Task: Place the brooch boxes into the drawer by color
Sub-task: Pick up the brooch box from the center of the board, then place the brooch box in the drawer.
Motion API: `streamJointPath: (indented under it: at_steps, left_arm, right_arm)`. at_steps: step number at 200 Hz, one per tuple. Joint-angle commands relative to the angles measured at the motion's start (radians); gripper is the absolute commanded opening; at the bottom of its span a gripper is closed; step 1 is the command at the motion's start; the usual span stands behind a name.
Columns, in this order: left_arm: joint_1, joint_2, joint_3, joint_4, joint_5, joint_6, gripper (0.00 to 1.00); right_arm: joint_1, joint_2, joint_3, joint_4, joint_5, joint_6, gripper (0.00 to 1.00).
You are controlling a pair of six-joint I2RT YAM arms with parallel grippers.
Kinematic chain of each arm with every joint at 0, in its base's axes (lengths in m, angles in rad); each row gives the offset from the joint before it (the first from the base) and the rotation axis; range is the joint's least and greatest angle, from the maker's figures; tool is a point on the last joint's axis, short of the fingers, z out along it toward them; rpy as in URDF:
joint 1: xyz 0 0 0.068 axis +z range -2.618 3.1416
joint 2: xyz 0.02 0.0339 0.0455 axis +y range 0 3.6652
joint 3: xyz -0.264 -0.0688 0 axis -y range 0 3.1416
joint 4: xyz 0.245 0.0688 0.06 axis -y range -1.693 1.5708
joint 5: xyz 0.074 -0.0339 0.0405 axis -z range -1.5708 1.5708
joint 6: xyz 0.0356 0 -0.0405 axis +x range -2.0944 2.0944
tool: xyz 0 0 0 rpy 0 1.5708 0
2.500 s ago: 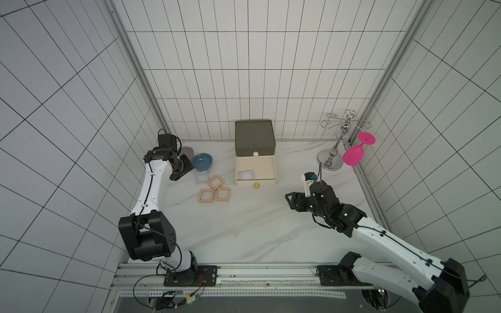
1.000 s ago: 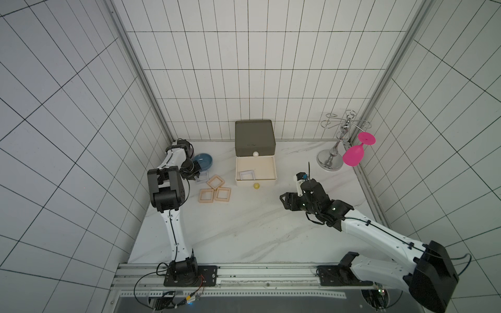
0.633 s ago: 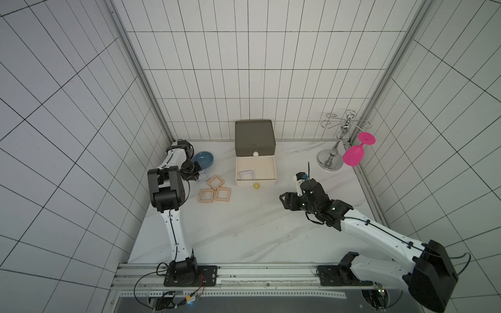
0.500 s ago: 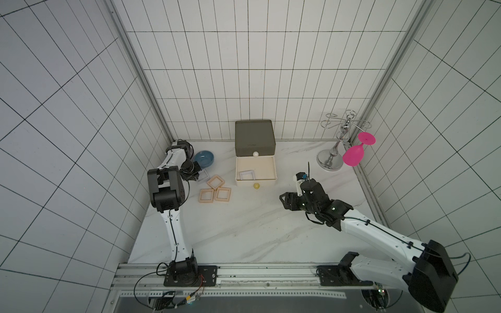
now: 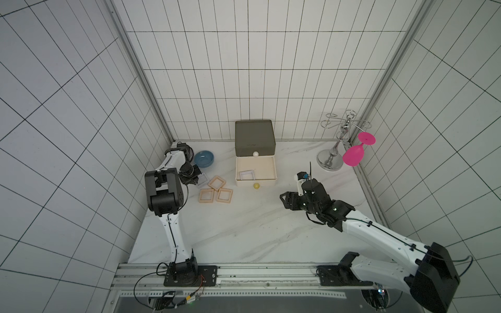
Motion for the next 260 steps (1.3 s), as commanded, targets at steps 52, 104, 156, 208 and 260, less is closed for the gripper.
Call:
streamJointPath:
  at_steps: [52,104,156,208,260]
  left_arm:
    - [-0.078,-0.338,0.06,-0.116,0.081,0.028,0.0]
    - [-0.368,-0.391,0.151,-0.139,0.042,-0.013,0.0]
    - [-0.503,-0.354,0.149,-0.076,0.051,-0.063,0.0]
    - [-0.578,-0.257,0.178,-0.032,0.025,-0.078,0.0]
    - [-0.583,-0.188,0.173,-0.027,-0.026,-0.072,0.0]
  right_arm:
    - [0.005,-0.08,0.008,-0.018,0.023,0.037,0.72]
    - [0.005,-0.127,0.01,-0.058,0.071,0.042,0.72]
    - [0.005,-0.176,-0.017,-0.093,0.096,0.059,0.72]
    - [0.005,-0.188,-0.036,-0.094,0.104,0.079,0.72]
    - [0.005,-0.174,-0.032,-0.091,0.103,0.075,0.72]
